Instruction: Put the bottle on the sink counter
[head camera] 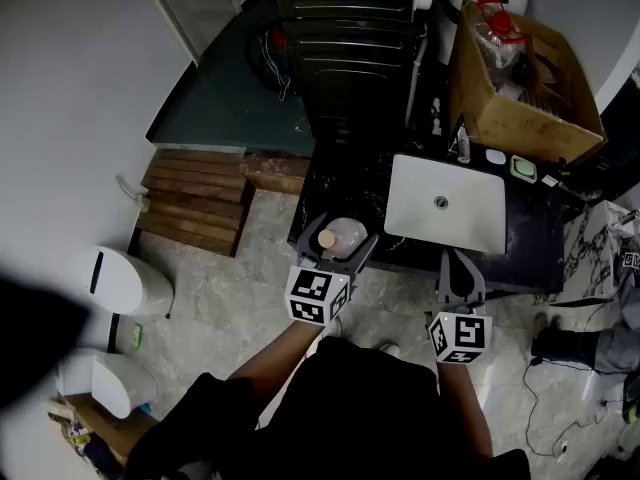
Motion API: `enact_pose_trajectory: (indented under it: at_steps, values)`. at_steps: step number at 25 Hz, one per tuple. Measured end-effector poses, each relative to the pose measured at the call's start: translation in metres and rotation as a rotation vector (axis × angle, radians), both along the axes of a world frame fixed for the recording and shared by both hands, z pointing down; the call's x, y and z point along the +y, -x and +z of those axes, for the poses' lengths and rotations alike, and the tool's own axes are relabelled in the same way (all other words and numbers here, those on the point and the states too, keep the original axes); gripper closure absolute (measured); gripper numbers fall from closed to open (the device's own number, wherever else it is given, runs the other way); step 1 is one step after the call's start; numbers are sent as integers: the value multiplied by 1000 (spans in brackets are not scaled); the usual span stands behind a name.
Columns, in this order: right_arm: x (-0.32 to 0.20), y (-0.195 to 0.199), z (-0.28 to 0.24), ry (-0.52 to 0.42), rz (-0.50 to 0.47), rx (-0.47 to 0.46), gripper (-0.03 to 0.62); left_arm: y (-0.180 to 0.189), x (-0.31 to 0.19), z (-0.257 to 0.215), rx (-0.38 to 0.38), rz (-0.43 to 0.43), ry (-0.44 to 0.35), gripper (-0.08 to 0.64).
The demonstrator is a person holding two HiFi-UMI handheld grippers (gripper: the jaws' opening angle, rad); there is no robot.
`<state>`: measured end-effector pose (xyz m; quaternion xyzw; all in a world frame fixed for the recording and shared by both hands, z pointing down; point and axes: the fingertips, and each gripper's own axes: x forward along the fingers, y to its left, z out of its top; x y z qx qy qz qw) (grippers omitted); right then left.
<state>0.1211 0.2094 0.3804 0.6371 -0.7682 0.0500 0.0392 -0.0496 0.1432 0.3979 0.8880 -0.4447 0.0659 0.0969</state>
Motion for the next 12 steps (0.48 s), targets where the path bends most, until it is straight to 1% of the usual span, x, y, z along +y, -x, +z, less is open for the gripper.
enact_pose_trajectory:
  at_steps: [4,8,12]
  values:
    - [0,-3,-1,-10,-8,6,555,-5,-6,-3,-6,3,-10,170]
    - [3,-20,-12,-83,8,-79,554,-13,-6,-4,-17,-11,-15,170]
    - [3,-35,-10,-78,-14,-56,554,-27,-3,-3,-25,-22,-19,170]
